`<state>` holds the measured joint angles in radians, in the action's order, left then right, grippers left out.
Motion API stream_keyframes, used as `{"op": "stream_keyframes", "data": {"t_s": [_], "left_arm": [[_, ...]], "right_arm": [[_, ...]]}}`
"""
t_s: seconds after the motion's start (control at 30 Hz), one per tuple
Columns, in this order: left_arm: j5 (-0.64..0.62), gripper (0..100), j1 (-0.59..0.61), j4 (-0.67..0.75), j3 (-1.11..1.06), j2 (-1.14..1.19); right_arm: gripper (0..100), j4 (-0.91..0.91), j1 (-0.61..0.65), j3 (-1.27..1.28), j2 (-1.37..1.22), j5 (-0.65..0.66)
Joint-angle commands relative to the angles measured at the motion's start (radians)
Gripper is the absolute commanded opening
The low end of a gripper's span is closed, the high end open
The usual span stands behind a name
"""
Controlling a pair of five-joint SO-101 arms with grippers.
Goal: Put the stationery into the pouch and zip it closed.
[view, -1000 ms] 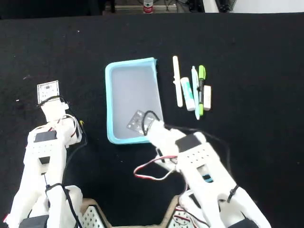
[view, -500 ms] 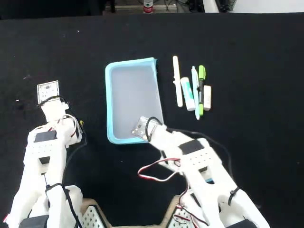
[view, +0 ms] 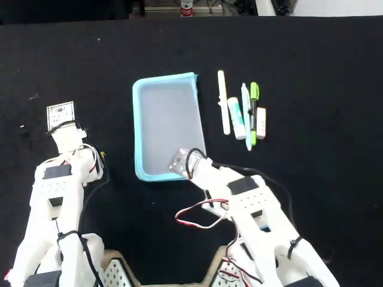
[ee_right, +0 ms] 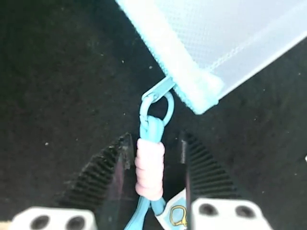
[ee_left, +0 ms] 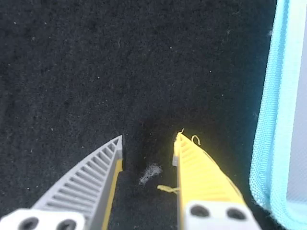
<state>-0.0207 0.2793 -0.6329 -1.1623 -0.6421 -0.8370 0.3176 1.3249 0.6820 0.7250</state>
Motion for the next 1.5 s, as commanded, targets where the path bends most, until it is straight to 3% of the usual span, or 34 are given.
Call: {"op": "stream_keyframes", "data": {"t_s": [0.0, 0.1, 0.2, 0.37, 0.6, 0.97, 1.23, 1.47], "left_arm": [[-0.008, 18, 0.007, 0.011, 0.061, 0.0], [-0.008, 18, 0.007, 0.011, 0.061, 0.0], [-0.008, 18, 0.007, 0.011, 0.061, 0.0], [-0.008, 18, 0.007, 0.011, 0.059, 0.0], [-0.008, 18, 0.007, 0.009, 0.061, 0.0], [-0.008, 18, 0.008, -0.203, 0.205, 0.0], [-0.009, 18, 0.097, -0.287, 0.418, -0.049], [-0.006, 18, -0.077, -0.361, 0.527, -0.098]], "right_arm": [[16.6, -0.046, -0.014, -0.042, 0.002, -0.028], [14.5, -0.092, -0.014, -0.096, -0.073, -0.018], [1.3, -0.097, -0.014, -0.14, -0.174, 0.018], [1.0, -0.115, -0.037, -0.213, -0.26, 0.02], [1.0, -0.318, -0.051, -0.461, -0.13, -0.008], [1.0, -0.334, 0.21, -0.664, 0.084, -0.158], [1.1, -0.456, 0.238, -0.843, 0.085, -0.152], [1.1, -0.46, 0.241, -0.903, 0.084, -0.152]]}}
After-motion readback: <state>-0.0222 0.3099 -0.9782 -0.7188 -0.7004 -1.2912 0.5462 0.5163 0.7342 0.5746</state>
